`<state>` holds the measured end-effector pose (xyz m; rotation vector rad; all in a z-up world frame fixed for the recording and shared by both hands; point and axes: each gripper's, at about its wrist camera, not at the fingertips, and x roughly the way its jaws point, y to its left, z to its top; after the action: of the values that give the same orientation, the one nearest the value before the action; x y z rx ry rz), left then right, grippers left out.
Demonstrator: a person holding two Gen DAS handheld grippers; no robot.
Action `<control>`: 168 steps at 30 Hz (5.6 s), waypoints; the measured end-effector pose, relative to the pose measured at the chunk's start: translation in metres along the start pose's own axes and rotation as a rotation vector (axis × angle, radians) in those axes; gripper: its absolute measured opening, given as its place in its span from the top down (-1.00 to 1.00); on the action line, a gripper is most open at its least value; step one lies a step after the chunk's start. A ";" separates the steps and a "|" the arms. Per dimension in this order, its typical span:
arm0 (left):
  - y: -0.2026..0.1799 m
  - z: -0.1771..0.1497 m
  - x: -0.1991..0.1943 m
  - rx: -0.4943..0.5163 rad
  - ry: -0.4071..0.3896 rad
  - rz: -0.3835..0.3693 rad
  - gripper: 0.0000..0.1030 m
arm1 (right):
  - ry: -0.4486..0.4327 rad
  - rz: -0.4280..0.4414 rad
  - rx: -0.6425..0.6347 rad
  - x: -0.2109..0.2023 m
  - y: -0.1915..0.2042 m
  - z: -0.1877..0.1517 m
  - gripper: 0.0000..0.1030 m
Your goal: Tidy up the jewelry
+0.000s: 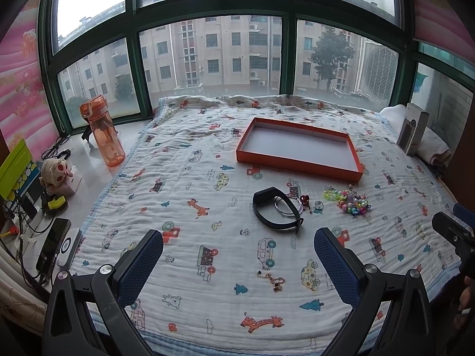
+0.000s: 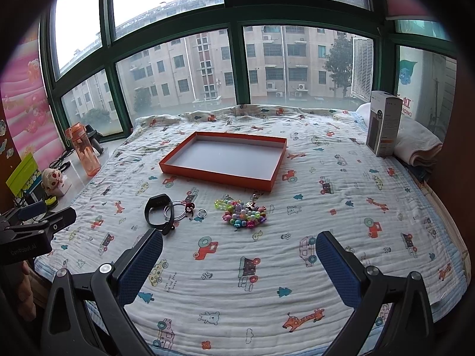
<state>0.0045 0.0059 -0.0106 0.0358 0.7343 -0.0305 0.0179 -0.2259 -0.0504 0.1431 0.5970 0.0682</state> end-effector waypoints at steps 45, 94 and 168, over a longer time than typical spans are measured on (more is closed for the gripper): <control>-0.029 -0.077 0.106 0.120 0.311 -0.349 -0.08 | 0.111 0.073 0.004 0.053 -0.008 -0.019 -1.00; -0.020 -0.057 0.125 0.118 0.283 -0.339 0.79 | 0.283 0.191 -0.052 0.133 -0.010 0.000 -0.62; 0.005 0.202 0.119 0.148 -0.089 -0.297 0.79 | 0.070 0.271 -0.186 0.106 0.001 0.160 0.73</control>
<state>0.2284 0.0008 0.0592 0.0662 0.6421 -0.3679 0.1954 -0.2321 0.0214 0.0405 0.6351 0.3918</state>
